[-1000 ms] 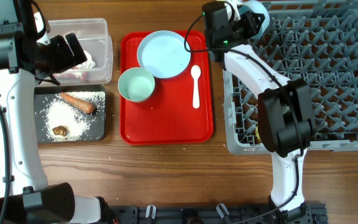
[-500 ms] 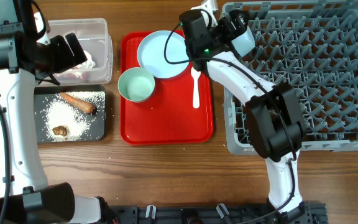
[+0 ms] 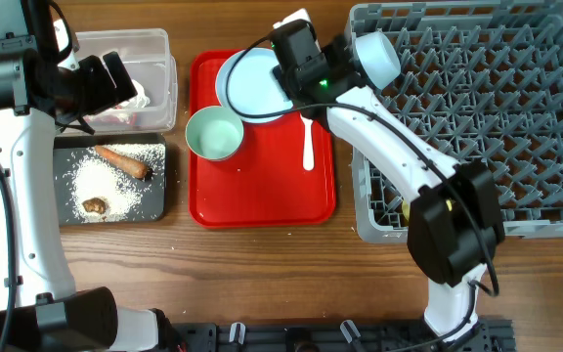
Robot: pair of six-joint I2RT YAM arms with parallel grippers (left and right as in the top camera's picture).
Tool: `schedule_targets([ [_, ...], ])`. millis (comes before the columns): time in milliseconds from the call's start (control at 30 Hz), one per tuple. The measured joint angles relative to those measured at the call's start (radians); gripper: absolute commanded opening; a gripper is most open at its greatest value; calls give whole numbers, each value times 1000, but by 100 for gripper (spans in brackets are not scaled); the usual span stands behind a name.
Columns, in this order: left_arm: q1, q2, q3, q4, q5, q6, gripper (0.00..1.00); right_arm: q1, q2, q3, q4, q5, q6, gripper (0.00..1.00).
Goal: Sort waste into correct bins and load items into the dishwasher rack
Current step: 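Lower the blue bowl into the rack's back row and open the right gripper, then grasp the pale green bowl on the red tray with the right gripper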
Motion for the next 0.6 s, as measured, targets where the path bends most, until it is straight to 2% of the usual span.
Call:
schedule_targets([
  [100,0,0,0,0,0,0,100,3,-4,0,-42,-315,232,90],
  [167,0,0,0,0,0,0,100,6,2,0,-39,-425,358,88],
  [267,0,0,0,0,0,0,100,30,36,0,-34,-531,513,80],
  [400,0,0,0,0,0,0,100,90,106,0,-34,-581,628,67],
  [600,0,0,0,0,0,0,100,147,159,0,-34,-592,695,49],
])
